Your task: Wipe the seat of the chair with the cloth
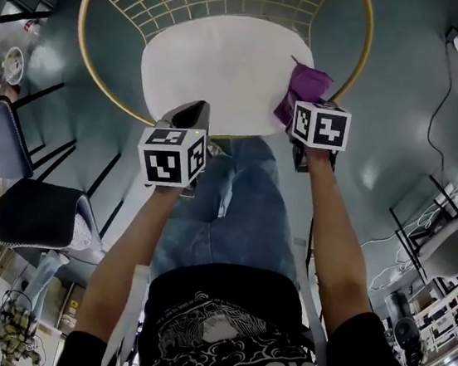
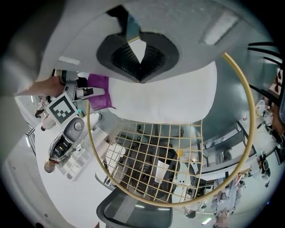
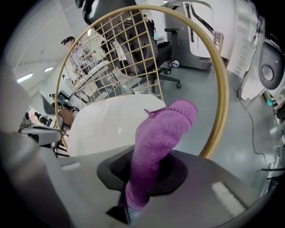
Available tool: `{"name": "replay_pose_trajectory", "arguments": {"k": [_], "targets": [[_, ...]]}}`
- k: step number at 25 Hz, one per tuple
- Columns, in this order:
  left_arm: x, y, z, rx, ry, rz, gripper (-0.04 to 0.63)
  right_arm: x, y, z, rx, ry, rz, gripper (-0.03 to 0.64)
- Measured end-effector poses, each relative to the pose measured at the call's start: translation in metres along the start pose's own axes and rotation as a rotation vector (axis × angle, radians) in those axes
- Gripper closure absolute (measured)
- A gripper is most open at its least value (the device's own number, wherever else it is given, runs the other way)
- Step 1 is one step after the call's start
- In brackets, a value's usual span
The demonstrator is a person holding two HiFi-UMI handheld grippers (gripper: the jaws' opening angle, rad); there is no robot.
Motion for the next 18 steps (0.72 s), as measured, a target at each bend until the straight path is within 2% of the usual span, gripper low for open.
{"name": "replay_pose_trajectory", "arguments": {"k": [3, 6, 18], "targets": [[-0.005, -0.004, 0.004, -0.020, 0.008, -0.009, 0.601, -0.004, -0.024, -0.006, 0.011, 0.055, -0.103, 0.552], [-0.016, -0.012, 0.006, -0.038, 0.012, -0.024, 0.601, -0.005, -0.060, -0.009, 0.014, 0.066, -0.205, 0.552], [-0.071, -0.075, 0.038, -0.173, 0.068, -0.170, 0.601, 0.036, -0.244, 0.009, -0.144, -0.032, -0.535, 0.552]]}}
Point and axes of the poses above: the fingertips, and each gripper's own axes: x forward along the fingers, y to its right, z out of its underside, the point moved 5 cm from there along -x, backward along the fingers, and after that the axes turned 4 degrees about y, right-handed, at the moved point
